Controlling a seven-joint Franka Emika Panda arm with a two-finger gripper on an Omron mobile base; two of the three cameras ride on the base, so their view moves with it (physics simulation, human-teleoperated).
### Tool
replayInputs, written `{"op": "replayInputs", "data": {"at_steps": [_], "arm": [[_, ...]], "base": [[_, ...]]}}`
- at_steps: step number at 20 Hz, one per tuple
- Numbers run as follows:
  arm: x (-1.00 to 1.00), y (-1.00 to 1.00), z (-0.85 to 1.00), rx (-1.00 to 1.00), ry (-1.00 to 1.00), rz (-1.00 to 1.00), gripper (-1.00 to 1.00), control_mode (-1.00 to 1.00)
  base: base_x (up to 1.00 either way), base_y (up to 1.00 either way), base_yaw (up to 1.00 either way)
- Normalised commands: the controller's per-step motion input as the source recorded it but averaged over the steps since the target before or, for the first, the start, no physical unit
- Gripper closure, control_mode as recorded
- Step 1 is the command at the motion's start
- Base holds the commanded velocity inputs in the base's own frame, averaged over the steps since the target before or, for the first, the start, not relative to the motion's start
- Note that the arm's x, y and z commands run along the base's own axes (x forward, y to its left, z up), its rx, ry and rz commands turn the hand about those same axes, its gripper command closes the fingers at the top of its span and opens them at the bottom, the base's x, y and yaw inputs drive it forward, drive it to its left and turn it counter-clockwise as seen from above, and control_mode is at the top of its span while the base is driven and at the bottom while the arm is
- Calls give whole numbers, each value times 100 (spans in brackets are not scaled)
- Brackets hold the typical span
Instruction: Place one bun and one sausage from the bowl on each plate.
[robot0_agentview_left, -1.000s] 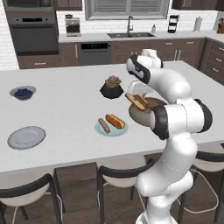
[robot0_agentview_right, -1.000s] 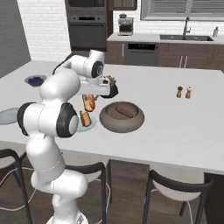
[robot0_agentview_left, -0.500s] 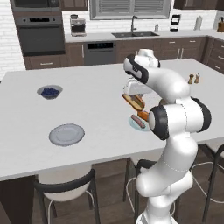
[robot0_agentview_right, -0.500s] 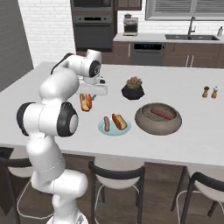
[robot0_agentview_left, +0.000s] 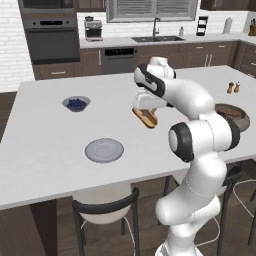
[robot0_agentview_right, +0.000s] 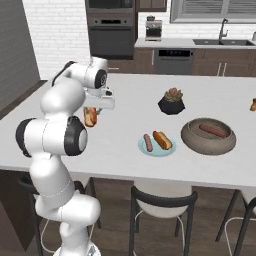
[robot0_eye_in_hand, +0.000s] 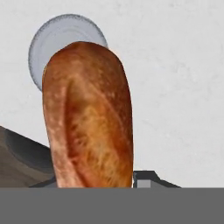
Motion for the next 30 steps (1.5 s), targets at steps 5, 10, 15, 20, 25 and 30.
{"op": "replayInputs", "data": {"at_steps": [5,10,15,20,25,30], "arm": [[19,100,-30,-4,4,-5,100,-100],[32,69,-78,-13,5,-12,100,-100],[37,45,-79,-23,0,-16,100,-100],[18,39,-93,-17,0,-18,100,-100],[1,3,-40,-2,-3,-17,100,-100],[16,0,0,0,-5,-9,-100,-100]], "base": [[0,0,0],[0,0,0],[0,0,0],[0,0,0],[0,0,0],[0,0,0]]}}
